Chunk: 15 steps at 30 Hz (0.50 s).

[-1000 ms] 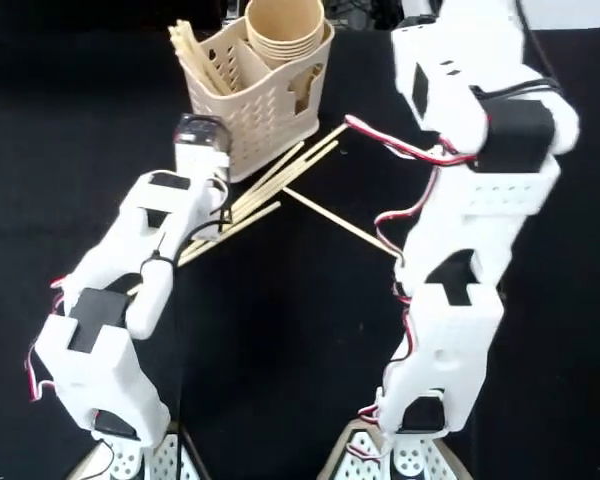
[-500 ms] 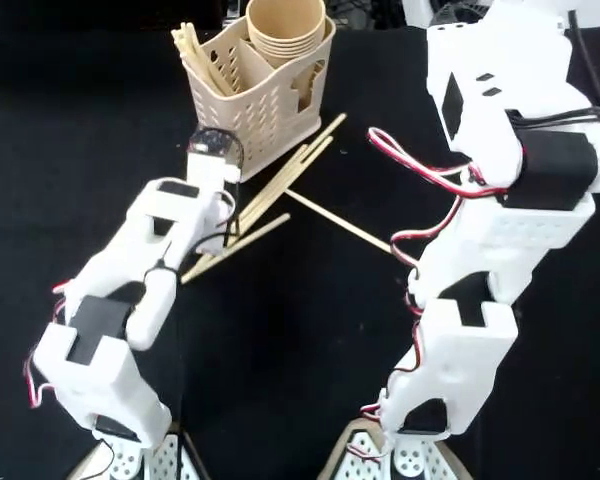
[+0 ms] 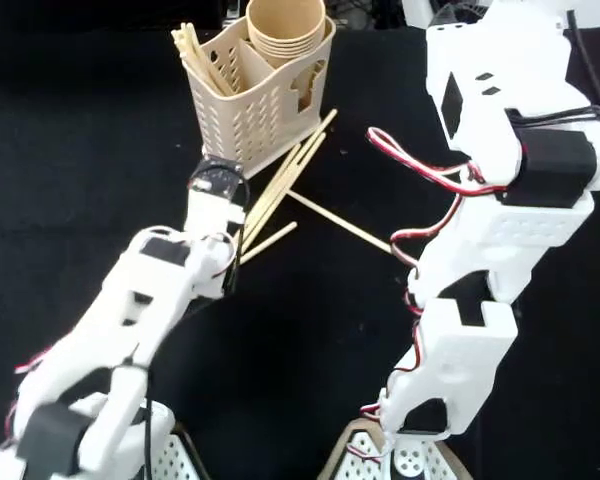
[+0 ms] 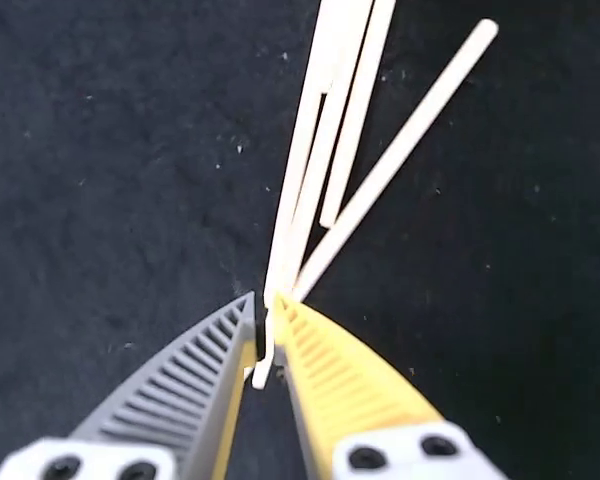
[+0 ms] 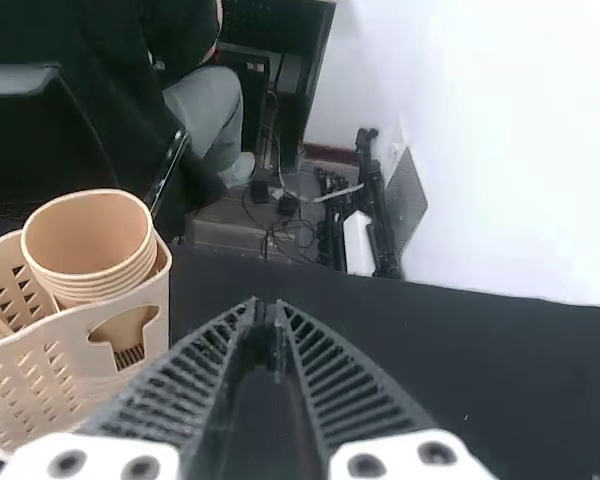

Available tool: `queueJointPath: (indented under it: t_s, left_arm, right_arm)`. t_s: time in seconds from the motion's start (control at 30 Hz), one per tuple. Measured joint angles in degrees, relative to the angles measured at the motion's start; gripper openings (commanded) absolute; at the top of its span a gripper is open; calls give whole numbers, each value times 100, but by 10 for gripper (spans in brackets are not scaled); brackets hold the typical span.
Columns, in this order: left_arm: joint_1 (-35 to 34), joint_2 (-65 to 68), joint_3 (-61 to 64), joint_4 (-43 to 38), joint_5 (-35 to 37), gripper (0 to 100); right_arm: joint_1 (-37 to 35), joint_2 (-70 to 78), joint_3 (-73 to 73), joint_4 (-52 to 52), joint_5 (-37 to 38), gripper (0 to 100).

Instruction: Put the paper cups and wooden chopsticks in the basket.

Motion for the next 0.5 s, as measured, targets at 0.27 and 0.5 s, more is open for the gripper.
queueJointPath:
  t_s: [0.27, 0.5]
  left_arm:
    - [-765, -2585, 879, 211, -448, 54]
    - [-1820, -4123, 2075, -9, -738, 55]
  right_arm:
    - [387, 149, 2075, 0, 26, 13]
    - [413, -149, 3789, 0, 695, 13]
